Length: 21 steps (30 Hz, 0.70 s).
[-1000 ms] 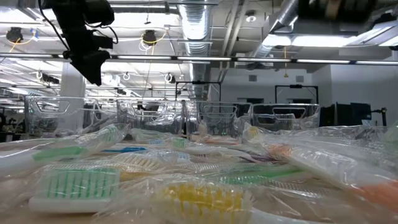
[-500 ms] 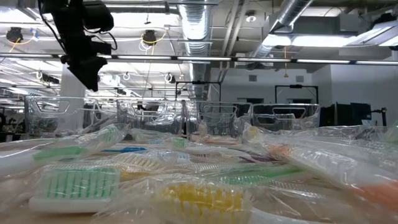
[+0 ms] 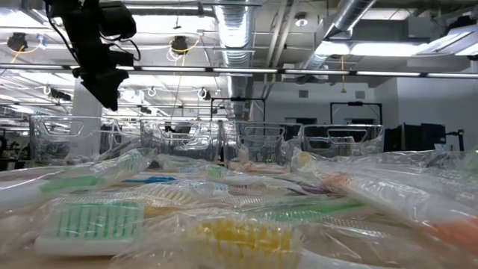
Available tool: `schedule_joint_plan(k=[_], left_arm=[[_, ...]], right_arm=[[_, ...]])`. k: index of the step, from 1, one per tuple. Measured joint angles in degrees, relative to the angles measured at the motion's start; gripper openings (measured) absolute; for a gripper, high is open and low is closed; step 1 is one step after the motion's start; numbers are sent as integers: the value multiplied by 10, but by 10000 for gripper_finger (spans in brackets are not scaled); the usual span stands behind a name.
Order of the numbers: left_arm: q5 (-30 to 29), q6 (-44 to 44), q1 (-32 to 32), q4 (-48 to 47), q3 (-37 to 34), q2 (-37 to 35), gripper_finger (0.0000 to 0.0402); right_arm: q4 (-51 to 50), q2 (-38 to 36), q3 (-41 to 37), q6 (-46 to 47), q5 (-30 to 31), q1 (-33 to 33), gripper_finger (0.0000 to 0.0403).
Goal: Pick & Place Toothbrushes
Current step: Put the orange toothbrush into the middle right transparent bin
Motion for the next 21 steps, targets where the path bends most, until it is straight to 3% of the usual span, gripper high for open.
schedule_joint_plan(k=[5, 12, 21], left_arm=[[4, 0, -4, 1, 0, -5, 175], [5, 0, -4, 1, 0, -5, 174], [5, 0, -4, 2, -1, -5, 175]], right_arm=[[-159, 2, 2, 64, 20, -23, 133], [-254, 28, 0, 120, -38, -27, 116], [-339, 113, 0, 196, -91, -30, 114]])
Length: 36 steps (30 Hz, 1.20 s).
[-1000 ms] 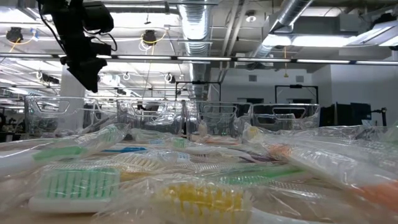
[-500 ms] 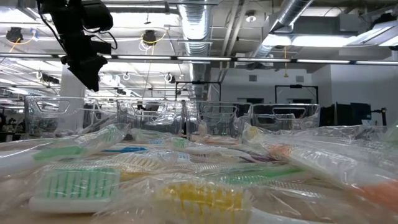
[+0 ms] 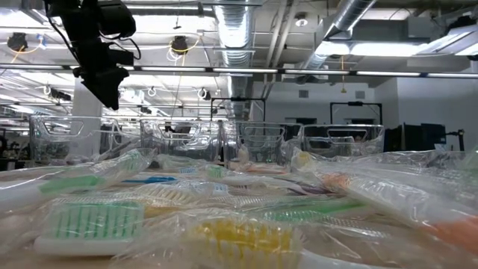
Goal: Pick & Place Toothbrushes
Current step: Put the orange toothbrush into the middle right transparent bin
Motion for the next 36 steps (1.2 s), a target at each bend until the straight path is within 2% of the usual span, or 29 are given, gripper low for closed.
schedule_joint_plan(k=[6, 12, 17, 21, 24, 32, 36], left_arm=[[0, 0, 0, 0, 0, 0, 175], [1, 0, 0, 0, 0, 0, 175], [1, 0, 0, 0, 0, 0, 175], [1, 0, 0, 0, 0, 0, 175], [1, 0, 0, 0, 0, 0, 175], [1, 0, 0, 2, 0, 0, 175], [1, 0, 0, 2, 0, 0, 175]], right_arm=[[12, 35, 0, 32, -41, 5, 114], [64, 35, 0, 42, -44, 8, 118], [53, 35, -6, 43, -45, 8, 156], [62, 36, -55, 44, -73, 10, 197], [120, 36, -77, 37, -74, 11, 217], [122, 35, -78, 24, -67, 11, 224], [161, 35, -115, 22, -69, 12, 224]])
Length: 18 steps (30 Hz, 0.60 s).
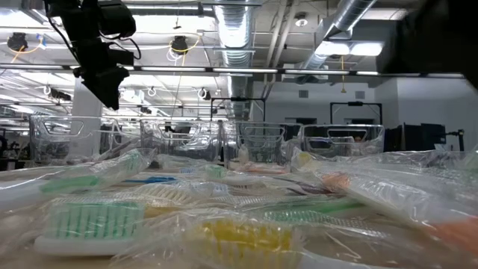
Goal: Pick & Place Toothbrushes
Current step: Put the orange toothbrush into the middle right transparent bin
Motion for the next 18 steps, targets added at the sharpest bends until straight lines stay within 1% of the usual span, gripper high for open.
schedule_joint_plan(k=[2, 5, 9, 11, 13, 15, 18], left_arm=[[0, 0, 0, 1, 0, 0, 175], [0, 0, 0, 2, 0, 0, 175], [0, 0, 0, 2, 0, 0, 175], [0, 0, 0, 2, 0, 0, 175], [0, 0, 0, 2, 0, 0, 175], [-1, 0, 0, 2, 0, 0, 175], [0, -2, 0, 3, 0, 0, 175]], right_arm=[[-3, 1, -16, 0, -6, 3, 224], [29, -5, -52, -2, -18, 7, 224], [46, -6, -73, -14, -25, 6, 222], [52, -6, -79, -15, -26, 7, 215], [52, -6, -80, -19, -29, 6, 199], [51, -6, -80, -25, -29, 6, 174], [47, -5, -81, -39, -29, 5, 118]])
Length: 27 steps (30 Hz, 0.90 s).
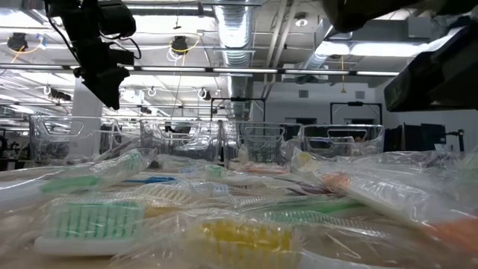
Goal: Pick & Place Toothbrushes
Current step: Put the orange toothbrush into the middle right transparent bin
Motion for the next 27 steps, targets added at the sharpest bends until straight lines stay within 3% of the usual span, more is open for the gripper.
schedule_joint_plan(k=[3, 5, 12, 19, 24, 27], left_arm=[[0, 0, 0, 1, 0, 0, 175], [0, 0, 0, 1, 0, 0, 175], [0, 0, 0, 5, 0, 0, 175], [0, -1, 0, 9, 0, 0, 175], [0, -5, 0, 13, 0, 0, 175], [0, -5, 0, 14, 0, 0, 175]], right_arm=[[-8, 0, -1, -18, 7, 0, 42], [-8, 0, -1, -30, 9, 0, 17], [-36, -13, 8, -23, -8, -7, 10], [-184, -42, 55, -17, -63, -18, 9], [-293, -40, 129, -43, -51, -40, 9], [-347, -42, 170, -76, -11, -47, 9]])
